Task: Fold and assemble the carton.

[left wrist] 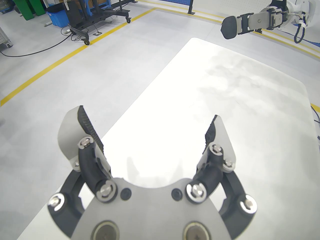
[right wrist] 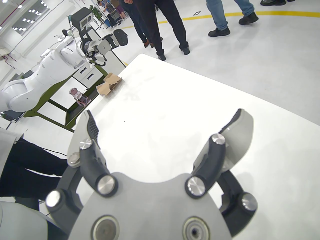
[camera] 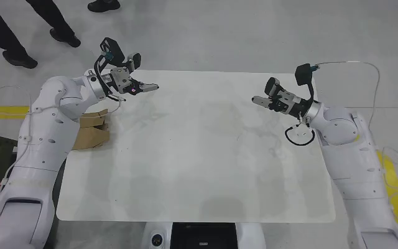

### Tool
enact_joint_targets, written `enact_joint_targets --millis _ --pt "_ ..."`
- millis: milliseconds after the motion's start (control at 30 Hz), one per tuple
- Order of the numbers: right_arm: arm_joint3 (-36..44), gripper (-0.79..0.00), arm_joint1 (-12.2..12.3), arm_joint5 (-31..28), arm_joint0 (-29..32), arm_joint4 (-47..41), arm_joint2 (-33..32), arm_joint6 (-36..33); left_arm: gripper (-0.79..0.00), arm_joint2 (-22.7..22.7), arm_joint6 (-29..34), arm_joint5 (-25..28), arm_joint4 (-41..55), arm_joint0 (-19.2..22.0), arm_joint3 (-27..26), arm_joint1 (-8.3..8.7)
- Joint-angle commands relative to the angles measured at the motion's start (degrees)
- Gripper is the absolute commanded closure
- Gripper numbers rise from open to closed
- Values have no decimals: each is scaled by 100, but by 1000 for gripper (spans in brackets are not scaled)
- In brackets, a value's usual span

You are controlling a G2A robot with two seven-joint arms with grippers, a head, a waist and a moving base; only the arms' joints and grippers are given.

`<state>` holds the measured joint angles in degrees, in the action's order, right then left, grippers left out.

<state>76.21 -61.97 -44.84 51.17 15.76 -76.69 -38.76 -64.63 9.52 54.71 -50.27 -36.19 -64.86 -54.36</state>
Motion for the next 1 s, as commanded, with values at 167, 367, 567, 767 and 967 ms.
enact_joint_targets --millis 167,367,567,767,967 --pt "0 -785 0 0 0 0 0 0 -785 0 0 0 0 0 0 0" --pt "0 -784 0 0 0 0 0 0 -784 0 0 0 0 0 0 0" --pt "0 -785 0 0 0 0 0 0 -785 -77 -20 -210 154 -94 -37 7" --pt "0 -785 0 0 0 0 0 0 -785 -342 389 -405 1247 -255 81 51" --pt "0 -785 0 0 0 0 0 0 -785 -605 1222 -569 2955 -482 195 122"
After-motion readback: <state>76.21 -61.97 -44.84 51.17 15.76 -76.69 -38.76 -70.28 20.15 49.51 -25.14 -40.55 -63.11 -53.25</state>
